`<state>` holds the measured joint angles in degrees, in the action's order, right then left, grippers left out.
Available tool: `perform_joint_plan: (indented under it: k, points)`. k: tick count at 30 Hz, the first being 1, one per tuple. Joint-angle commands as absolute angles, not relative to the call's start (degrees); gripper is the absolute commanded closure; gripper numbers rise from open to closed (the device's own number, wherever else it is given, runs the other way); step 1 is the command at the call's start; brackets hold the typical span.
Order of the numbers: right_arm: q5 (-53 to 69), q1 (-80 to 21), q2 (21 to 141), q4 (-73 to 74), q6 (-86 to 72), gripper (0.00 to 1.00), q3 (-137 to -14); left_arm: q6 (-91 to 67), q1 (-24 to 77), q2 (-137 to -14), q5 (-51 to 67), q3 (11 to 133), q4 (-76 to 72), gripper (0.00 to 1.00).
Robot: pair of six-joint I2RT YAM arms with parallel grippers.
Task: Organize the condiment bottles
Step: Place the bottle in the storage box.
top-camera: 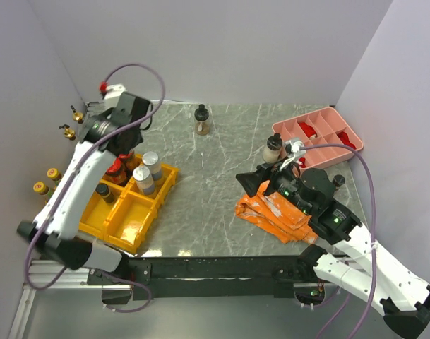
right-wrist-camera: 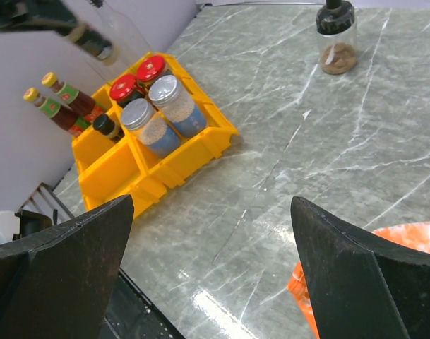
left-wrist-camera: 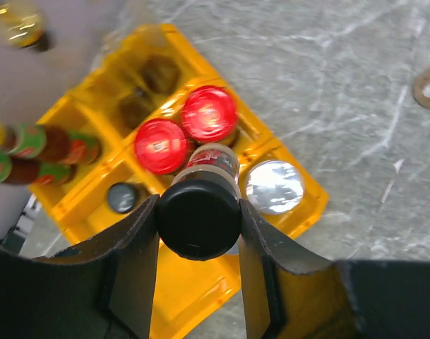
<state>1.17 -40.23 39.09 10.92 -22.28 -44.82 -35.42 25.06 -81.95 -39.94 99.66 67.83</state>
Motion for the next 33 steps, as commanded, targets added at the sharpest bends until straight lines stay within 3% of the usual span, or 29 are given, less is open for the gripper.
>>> perform_joint_plan:
  k: [1, 7, 17, 33]
  points:
    - [2.8, -40.1, 37.8, 8.2, -22.6, 0.0, -45.0, -41.3, 23.6, -74.0, -44.6, 94.7, 71.9, 0.99]
    - [4.4, -40.0, 37.5, 7.7, -23.0, 0.0, -44.7, -51.1, 15.7, -66.8, -46.7, 83.3, 78.6, 0.99]
    - [5.1, -40.0, 37.1, 8.5, -23.0, 0.0, -45.1, -56.6, 2.8, -59.0, -38.9, 70.4, 74.6, 0.99]
    - [4.9, -40.0, 36.6, 8.5, -22.5, 0.0, -44.6, -64.4, -1.7, -59.5, -40.4, 55.2, 57.5, 0.99]
